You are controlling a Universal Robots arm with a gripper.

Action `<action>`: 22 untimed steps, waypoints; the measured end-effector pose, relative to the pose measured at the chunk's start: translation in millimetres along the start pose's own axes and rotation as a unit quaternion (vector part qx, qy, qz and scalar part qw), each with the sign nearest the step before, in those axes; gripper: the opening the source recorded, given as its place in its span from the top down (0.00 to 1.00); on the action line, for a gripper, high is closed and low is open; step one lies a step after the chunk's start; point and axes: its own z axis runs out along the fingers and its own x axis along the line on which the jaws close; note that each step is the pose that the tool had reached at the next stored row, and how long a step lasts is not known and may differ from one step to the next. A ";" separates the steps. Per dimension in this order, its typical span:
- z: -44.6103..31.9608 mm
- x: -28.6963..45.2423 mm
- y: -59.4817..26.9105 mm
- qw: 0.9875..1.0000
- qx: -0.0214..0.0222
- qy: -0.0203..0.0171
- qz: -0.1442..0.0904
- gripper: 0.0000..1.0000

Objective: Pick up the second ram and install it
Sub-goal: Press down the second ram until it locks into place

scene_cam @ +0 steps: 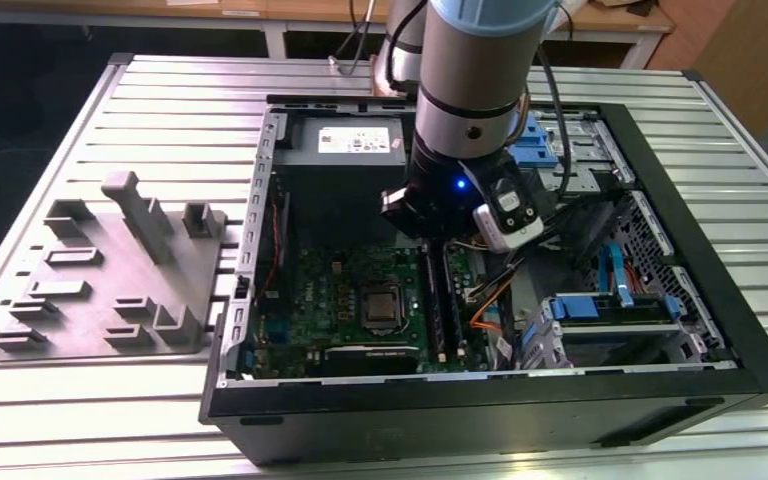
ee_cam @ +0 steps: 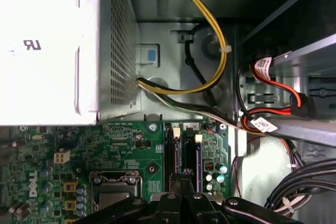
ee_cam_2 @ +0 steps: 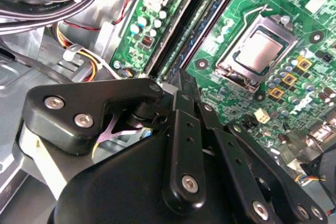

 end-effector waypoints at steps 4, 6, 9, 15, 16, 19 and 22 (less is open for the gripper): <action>4.4 -0.2 0.7 1.000 0.000 0.000 0.000 0.93; 5.8 -0.2 2.1 1.000 0.000 0.000 0.000 0.93; 7.7 -0.2 3.8 1.000 0.000 0.000 0.000 0.93; 13.7 0.1 4.7 1.000 0.000 0.000 0.000 0.93; 14.4 0.2 5.2 1.000 0.000 0.000 0.000 0.93; 16.8 0.2 6.7 1.000 0.000 0.000 0.000 0.93; 19.6 0.3 7.1 1.000 0.000 0.000 0.000 0.93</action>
